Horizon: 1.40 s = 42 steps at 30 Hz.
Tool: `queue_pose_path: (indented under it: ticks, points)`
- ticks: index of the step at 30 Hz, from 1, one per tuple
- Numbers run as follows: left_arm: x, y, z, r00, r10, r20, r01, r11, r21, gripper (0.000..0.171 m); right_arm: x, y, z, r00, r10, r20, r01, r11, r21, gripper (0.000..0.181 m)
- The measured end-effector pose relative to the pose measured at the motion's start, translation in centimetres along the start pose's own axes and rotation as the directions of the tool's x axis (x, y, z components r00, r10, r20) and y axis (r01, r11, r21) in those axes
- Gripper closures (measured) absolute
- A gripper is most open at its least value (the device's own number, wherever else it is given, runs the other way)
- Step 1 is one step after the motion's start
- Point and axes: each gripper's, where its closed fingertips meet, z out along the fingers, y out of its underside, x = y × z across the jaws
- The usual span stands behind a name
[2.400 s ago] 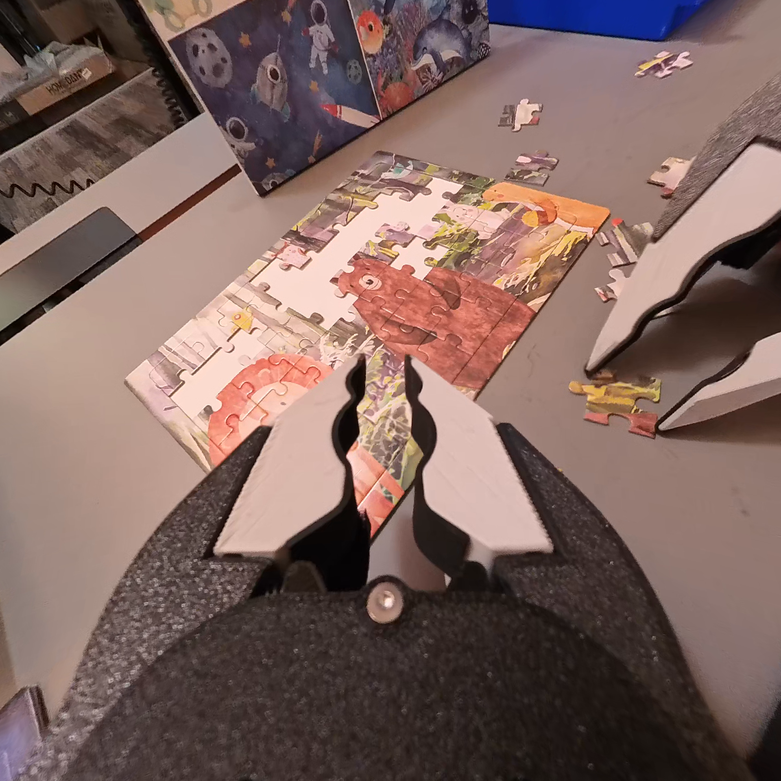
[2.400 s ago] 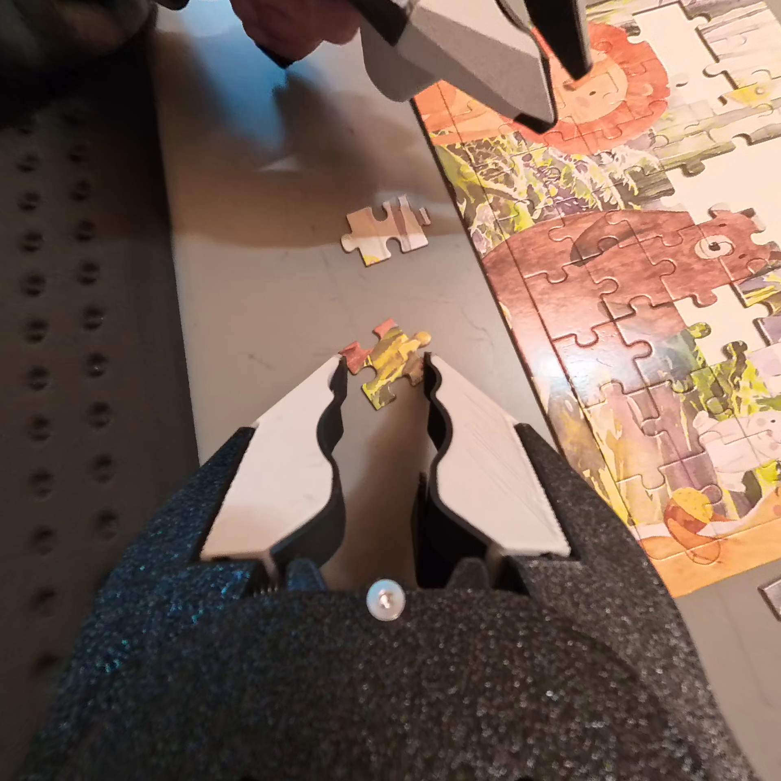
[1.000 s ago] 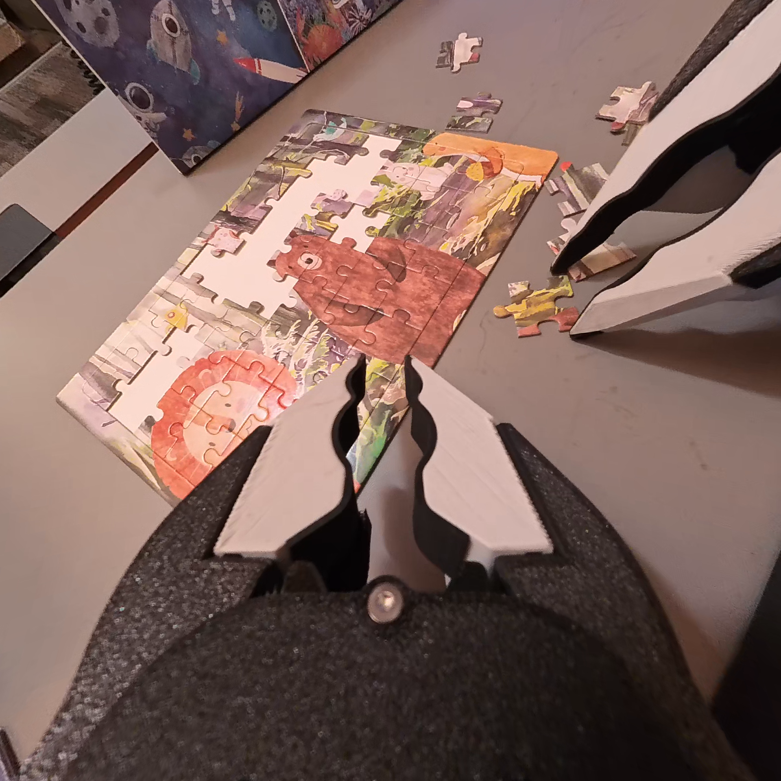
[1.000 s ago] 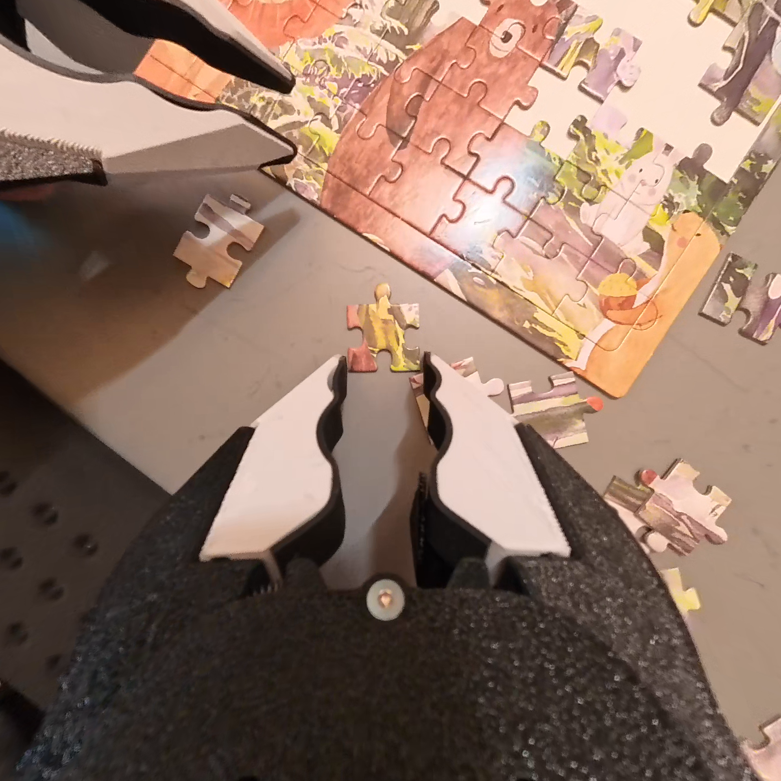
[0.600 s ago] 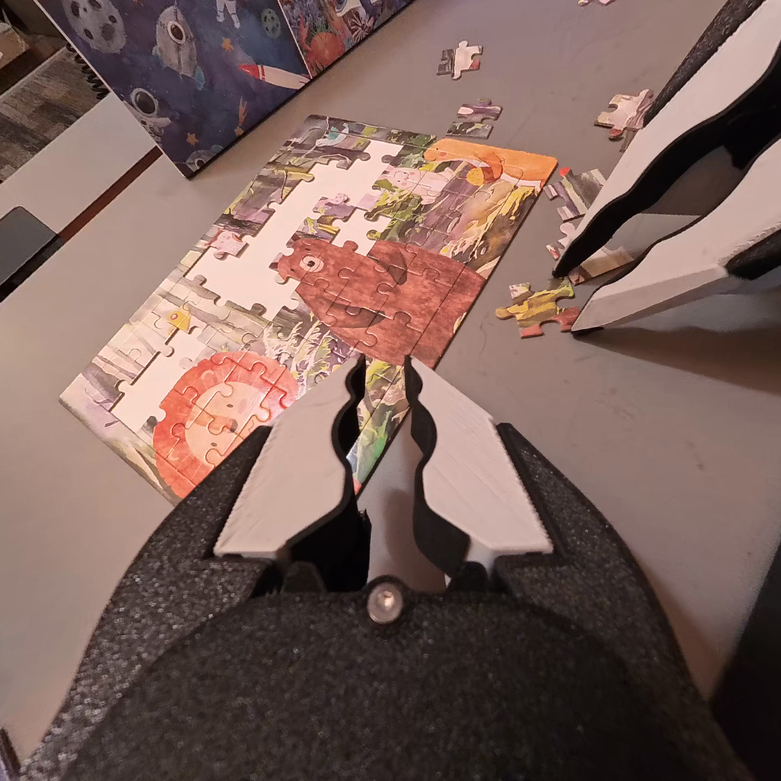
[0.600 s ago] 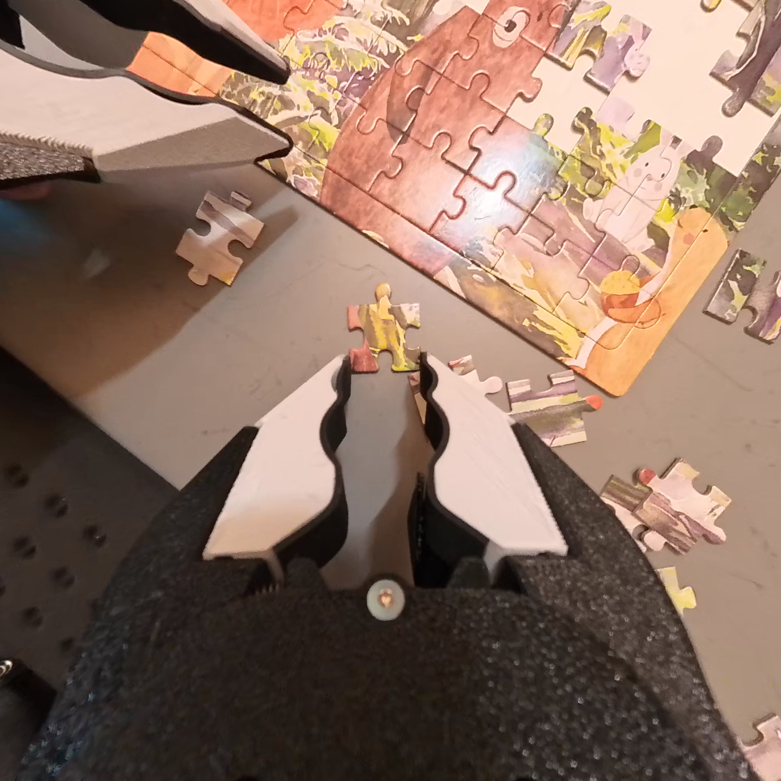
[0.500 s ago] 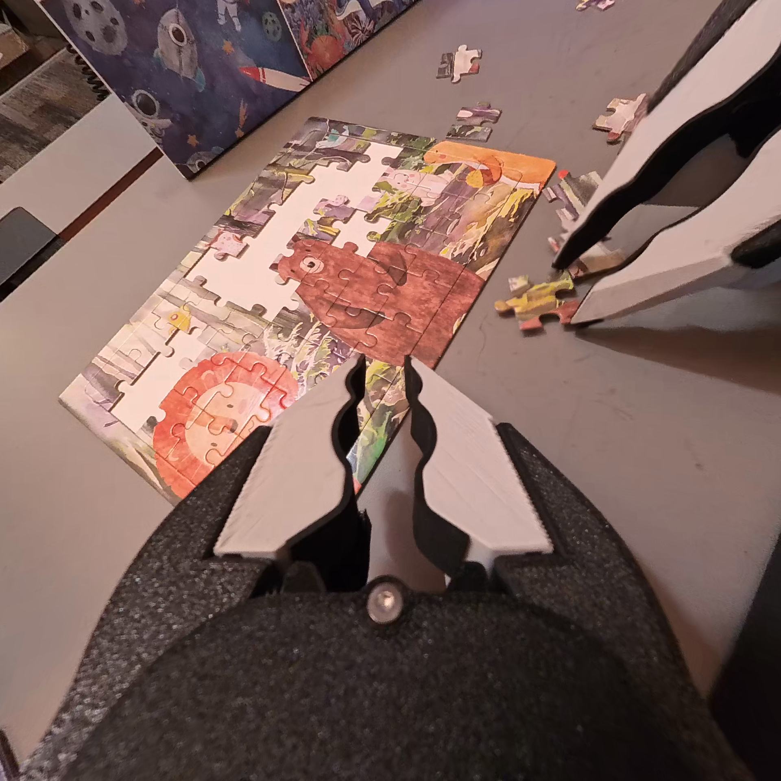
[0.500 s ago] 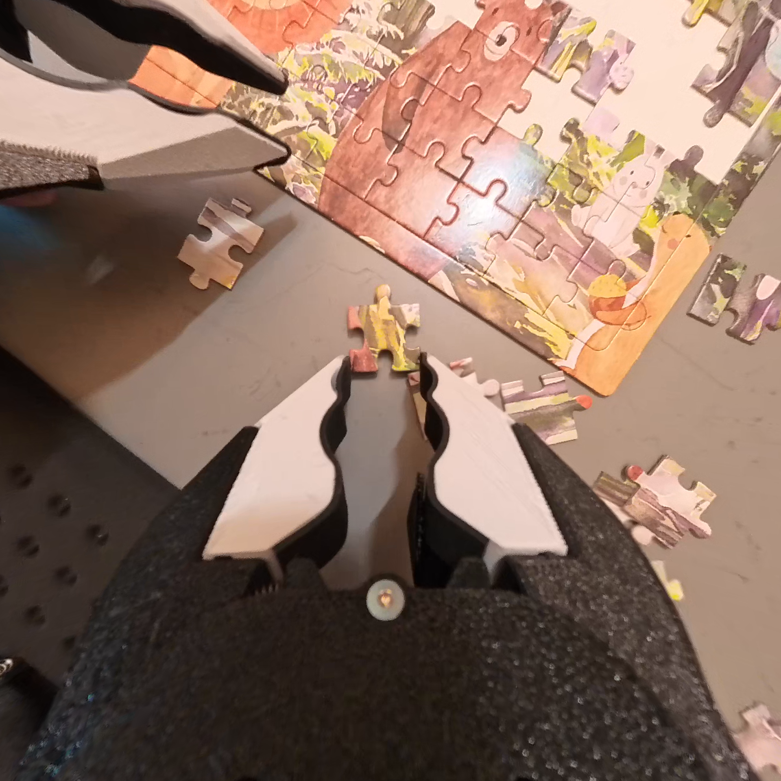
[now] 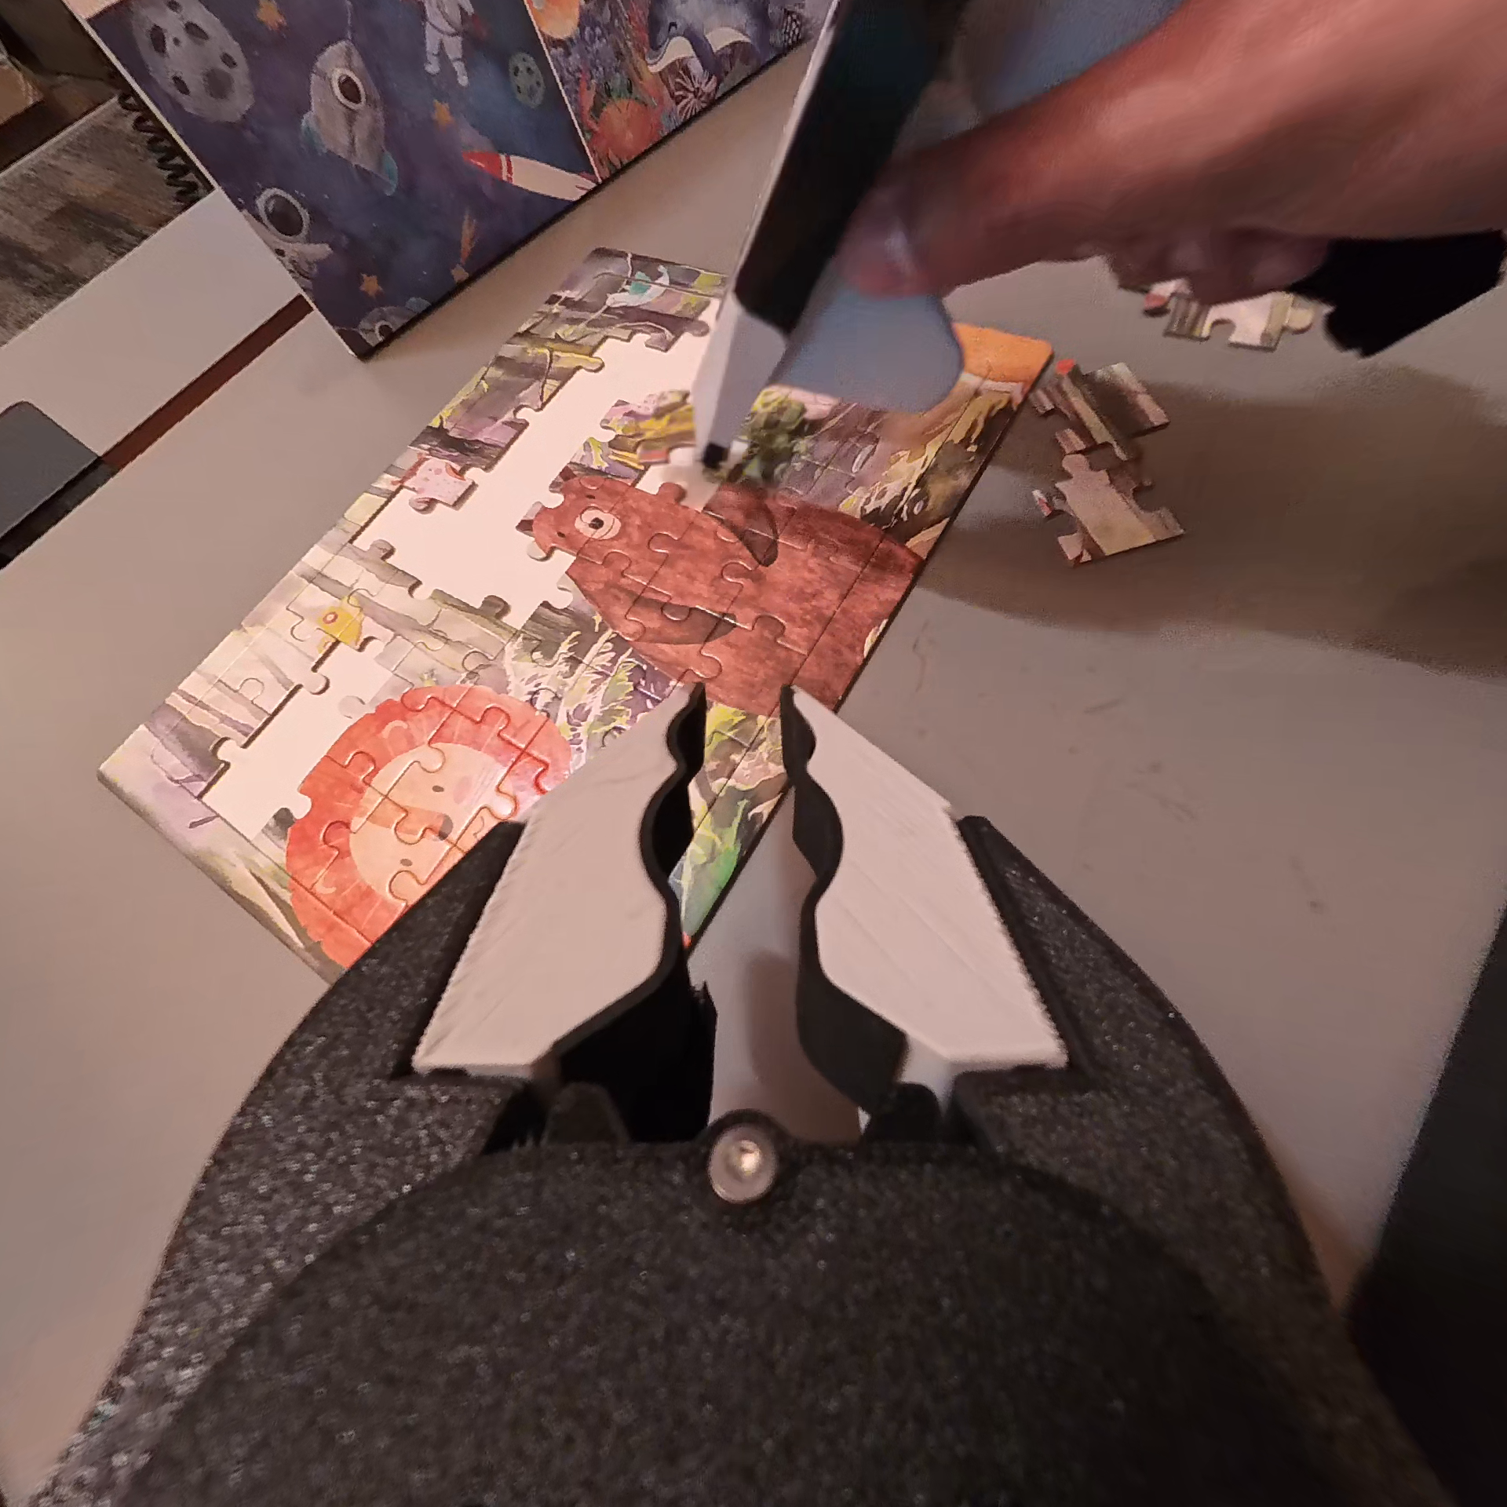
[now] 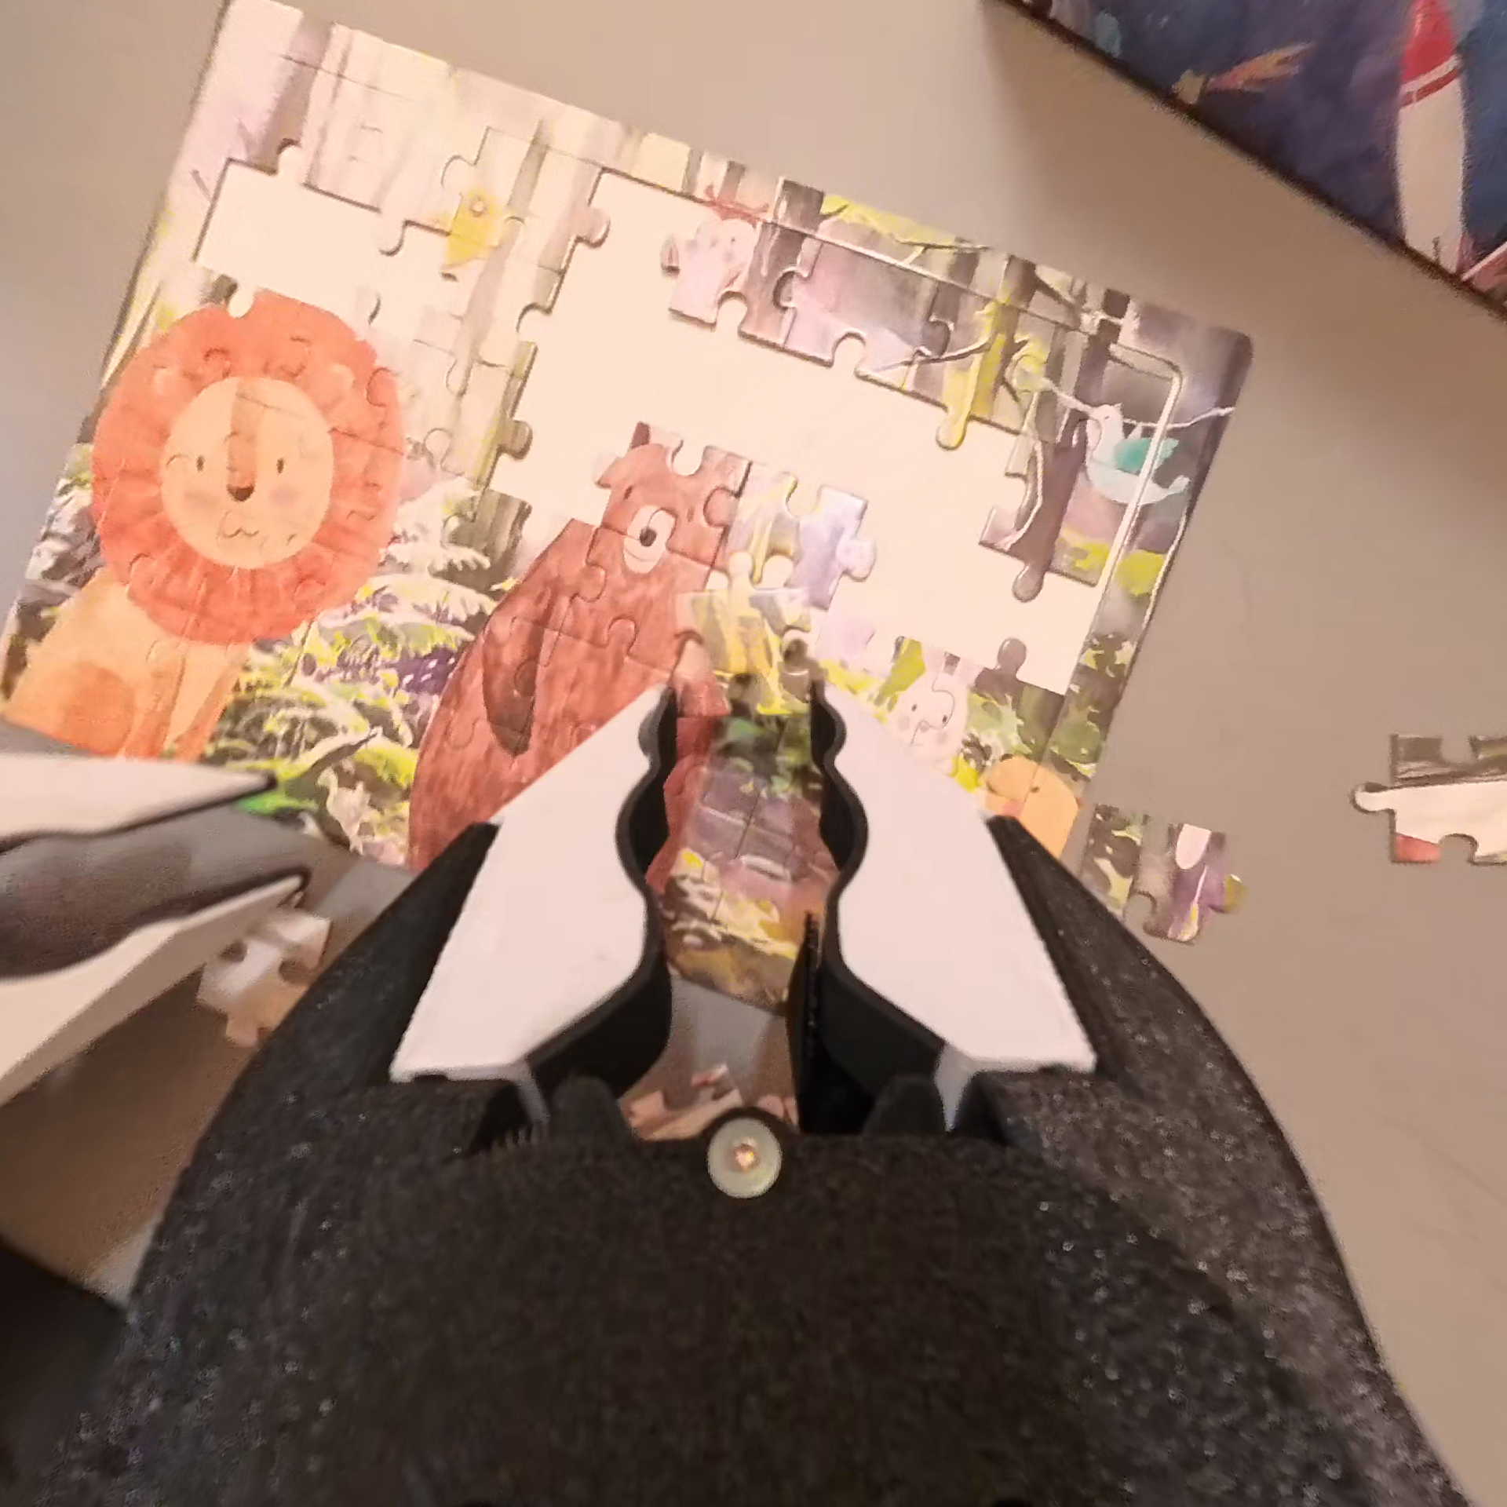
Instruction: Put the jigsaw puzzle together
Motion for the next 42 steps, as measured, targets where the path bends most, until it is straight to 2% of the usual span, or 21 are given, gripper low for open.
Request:
queue_pose_path:
  ticks: [5, 11, 14, 16, 18, 21, 22, 23, 25, 29, 35, 42]
  points:
    - [0.1, -0.2, -0.1, 1.0, -0.002, -0.008, 0.003, 1.0, 0.011, 0.154, 0.9, 0.0, 1.2, 0.994, -0.012, -0.109, 0.008, 0.999, -0.04, 0.148]
    - [0.2, -0.3, -0.2, 1.0, -0.006, -0.012, 0.006, 1.0, 0.014, 0.154, 0.1, 0.4, 1.1, 0.997, 0.026, -0.071, -0.029, 0.999, -0.038, 0.141]
    - [0.0, -0.3, -0.2, 1.0, -0.007, -0.007, 0.007, 1.0, 0.015, 0.154, -0.1, -0.4, 0.1, 1.0, -0.013, -0.013, 0.013, 1.0, 0.012, 0.151]
    - [-0.1, -0.2, -0.2, 1.0, -0.007, -0.003, 0.007, 1.0, 0.014, 0.154, 0.3, -0.6, -0.3, 0.995, -0.092, 0.029, 0.091, 0.996, 0.026, 0.166]
    - [-0.1, -0.1, -0.1, 1.0, -0.006, 0.001, 0.006, 1.0, 0.01, 0.154, 0.9, -0.4, -0.1, 0.968, -0.246, 0.056, 0.246, 0.969, 0.014, 0.181]
    - [-0.3, 0.0, 0.0, 1.0, -0.001, 0.011, 0.001, 1.0, 0.002, 0.154, 1.5, 0.0, 0.7, 0.888, -0.458, 0.044, 0.459, 0.889, 0.002, 0.181]
    - [-0.3, 0.2, 0.0, 1.0, -0.003, 0.016, 0.004, 1.0, -0.006, 0.154, 1.8, -0.2, 0.8, 0.878, -0.478, 0.021, 0.478, 0.878, 0.006, 0.181]
    - [-0.5, 0.4, 0.1, 1.0, -0.011, 0.021, 0.011, 1.0, -0.017, 0.155, 1.3, 0.0, 0.9, 0.871, -0.487, 0.063, 0.487, 0.873, 0.013, 0.181]
    - [-0.9, 1.0, 0.2, 0.998, -0.051, 0.026, 0.053, 0.997, -0.051, 0.171, -0.1, -0.1, 0.9, 0.868, -0.48, 0.125, 0.476, 0.877, 0.06, 0.181]
    - [-1.9, 1.3, 0.1, 0.988, -0.154, 0.027, 0.155, 0.986, -0.053, 0.171, -1.1, 0.4, 1.7, 0.877, -0.449, 0.171, 0.448, 0.893, 0.049, 0.181]
    - [-1.5, 1.4, 0.3, 0.994, -0.109, 0.028, 0.111, 0.992, -0.066, 0.171, -1.6, -0.4, 1.8, 0.916, -0.354, 0.187, 0.349, 0.935, 0.061, 0.181]
    - [-2.3, 1.6, 0.2, 0.989, -0.132, 0.059, 0.136, 0.989, -0.064, 0.171, 0.7, -0.6, 1.7, 0.952, -0.275, 0.136, 0.269, 0.961, 0.065, 0.181]
